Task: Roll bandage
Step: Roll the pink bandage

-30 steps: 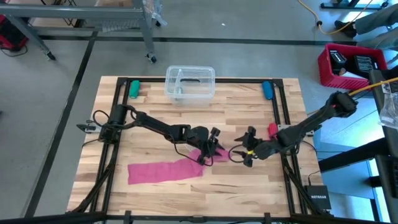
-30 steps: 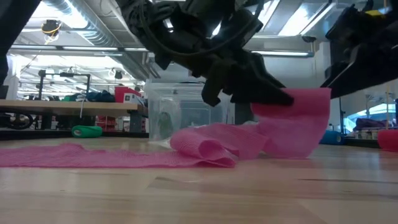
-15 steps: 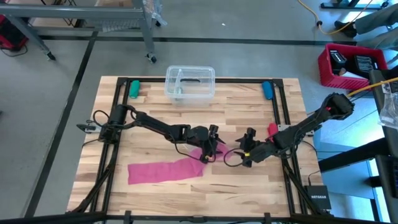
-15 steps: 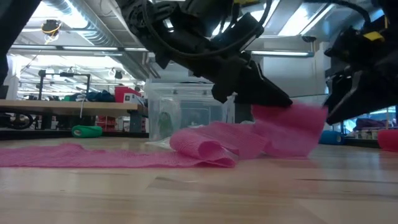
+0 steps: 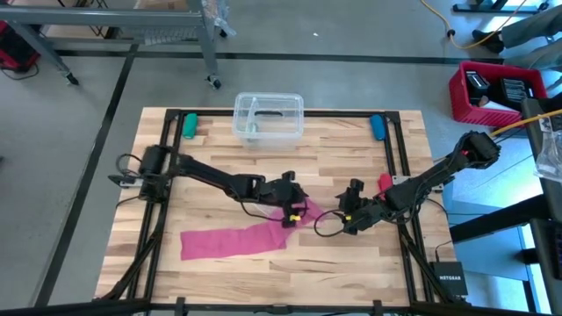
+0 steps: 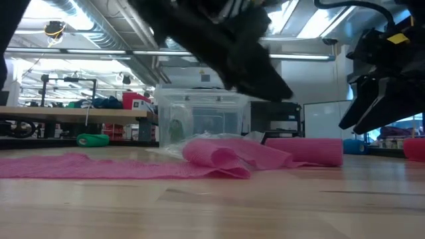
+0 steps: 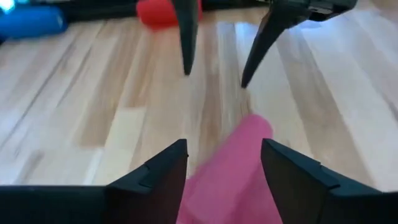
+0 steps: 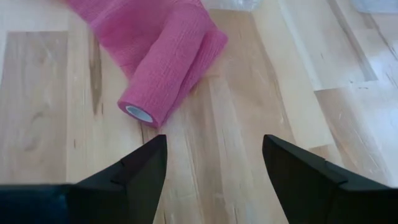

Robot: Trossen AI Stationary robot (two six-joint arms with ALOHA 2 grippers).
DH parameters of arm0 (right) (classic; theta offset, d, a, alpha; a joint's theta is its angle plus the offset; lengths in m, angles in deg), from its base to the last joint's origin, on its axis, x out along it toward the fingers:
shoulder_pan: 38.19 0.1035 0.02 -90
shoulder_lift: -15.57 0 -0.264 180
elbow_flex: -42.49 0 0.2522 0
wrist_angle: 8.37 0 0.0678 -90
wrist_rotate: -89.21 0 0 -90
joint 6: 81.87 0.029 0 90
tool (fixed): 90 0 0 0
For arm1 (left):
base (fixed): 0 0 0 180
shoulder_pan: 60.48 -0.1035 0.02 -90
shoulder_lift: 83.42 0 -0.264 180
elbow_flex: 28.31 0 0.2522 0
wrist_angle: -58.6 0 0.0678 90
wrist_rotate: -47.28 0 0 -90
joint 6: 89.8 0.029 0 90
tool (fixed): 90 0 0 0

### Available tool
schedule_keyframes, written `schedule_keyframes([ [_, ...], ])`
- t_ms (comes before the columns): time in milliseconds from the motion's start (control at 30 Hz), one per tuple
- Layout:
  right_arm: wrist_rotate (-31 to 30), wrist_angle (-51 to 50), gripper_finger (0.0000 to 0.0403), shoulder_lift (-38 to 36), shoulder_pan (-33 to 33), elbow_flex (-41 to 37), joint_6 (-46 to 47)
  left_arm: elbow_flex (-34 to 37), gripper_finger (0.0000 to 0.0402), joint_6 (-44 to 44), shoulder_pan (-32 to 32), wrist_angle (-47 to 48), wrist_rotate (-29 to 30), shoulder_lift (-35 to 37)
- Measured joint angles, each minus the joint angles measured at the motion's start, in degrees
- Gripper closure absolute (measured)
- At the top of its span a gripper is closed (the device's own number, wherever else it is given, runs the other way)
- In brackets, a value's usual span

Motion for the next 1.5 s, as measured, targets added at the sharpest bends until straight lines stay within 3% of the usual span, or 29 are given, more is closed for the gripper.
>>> schedule_keyframes([
  [167,0.09,0.96,0.0139,0.00,0.00,0.00,0.29,0.00,0.0225,-6.93,-0.41,8.68,0.00,2.67],
  [467,-7.84,4.84,0.0139,4.01,-0.82,0.00,0.40,1.57,0.0241,-14.37,1.38,3.23,-0.25,-4.38],
  [700,-2.36,7.53,0.0139,9.35,-4.38,-0.02,0.44,1.51,0.0244,-14.92,1.25,0.82,0.48,-7.32],
  [1000,9.04,14.27,0.0139,10.16,-4.46,-0.02,5.41,1.40,0.0244,-15.24,-1.57,-1.16,0.90,-7.28],
  [1233,10.20,24.98,0.0139,10.16,-4.46,-0.02,6.36,1.40,0.0244,-13.12,-2.85,-5.23,0.90,-7.28],
  [1500,9.94,12.55,0.0139,7.58,-4.52,3.61,1.40,1.42,0.0244,-13.06,-2.13,-0.32,0.87,-3.72],
])
